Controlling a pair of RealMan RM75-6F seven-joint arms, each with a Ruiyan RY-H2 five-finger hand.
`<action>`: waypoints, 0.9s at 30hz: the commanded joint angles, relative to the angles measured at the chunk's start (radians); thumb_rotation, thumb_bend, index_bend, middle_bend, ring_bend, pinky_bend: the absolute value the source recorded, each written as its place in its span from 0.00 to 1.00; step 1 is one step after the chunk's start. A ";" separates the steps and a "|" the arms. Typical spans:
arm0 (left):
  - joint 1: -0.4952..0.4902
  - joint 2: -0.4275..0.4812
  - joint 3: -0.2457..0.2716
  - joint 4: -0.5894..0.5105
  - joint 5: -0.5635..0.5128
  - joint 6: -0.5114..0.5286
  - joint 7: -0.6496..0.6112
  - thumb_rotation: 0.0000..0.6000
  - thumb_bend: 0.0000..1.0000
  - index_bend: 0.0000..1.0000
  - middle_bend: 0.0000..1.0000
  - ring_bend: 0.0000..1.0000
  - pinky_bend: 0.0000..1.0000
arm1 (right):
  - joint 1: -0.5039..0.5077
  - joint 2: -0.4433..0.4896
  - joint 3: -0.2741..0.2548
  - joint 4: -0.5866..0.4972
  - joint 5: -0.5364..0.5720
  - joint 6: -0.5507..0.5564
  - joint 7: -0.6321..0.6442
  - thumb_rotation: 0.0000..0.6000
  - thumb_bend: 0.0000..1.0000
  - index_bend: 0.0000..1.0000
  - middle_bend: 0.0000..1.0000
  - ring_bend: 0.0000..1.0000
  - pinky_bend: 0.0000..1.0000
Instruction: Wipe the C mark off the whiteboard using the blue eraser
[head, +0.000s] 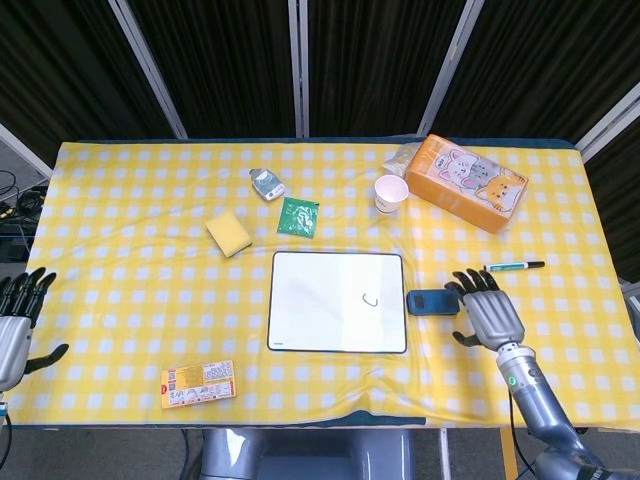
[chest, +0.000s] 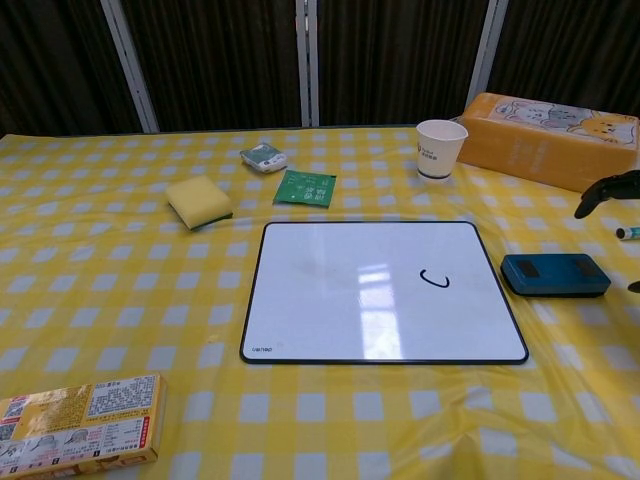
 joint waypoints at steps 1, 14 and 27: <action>-0.002 -0.001 0.000 0.003 -0.005 -0.006 0.000 1.00 0.15 0.00 0.00 0.00 0.00 | 0.046 -0.028 0.009 0.034 0.068 -0.042 -0.042 1.00 0.13 0.25 0.10 0.00 0.05; -0.008 -0.001 -0.003 0.010 -0.017 -0.022 -0.010 1.00 0.15 0.00 0.00 0.00 0.00 | 0.129 -0.140 -0.003 0.135 0.169 -0.070 -0.084 1.00 0.17 0.28 0.14 0.00 0.07; -0.018 -0.006 -0.001 0.019 -0.023 -0.045 -0.013 1.00 0.15 0.00 0.00 0.00 0.00 | 0.191 -0.185 -0.010 0.171 0.280 -0.070 -0.141 1.00 0.17 0.30 0.15 0.00 0.09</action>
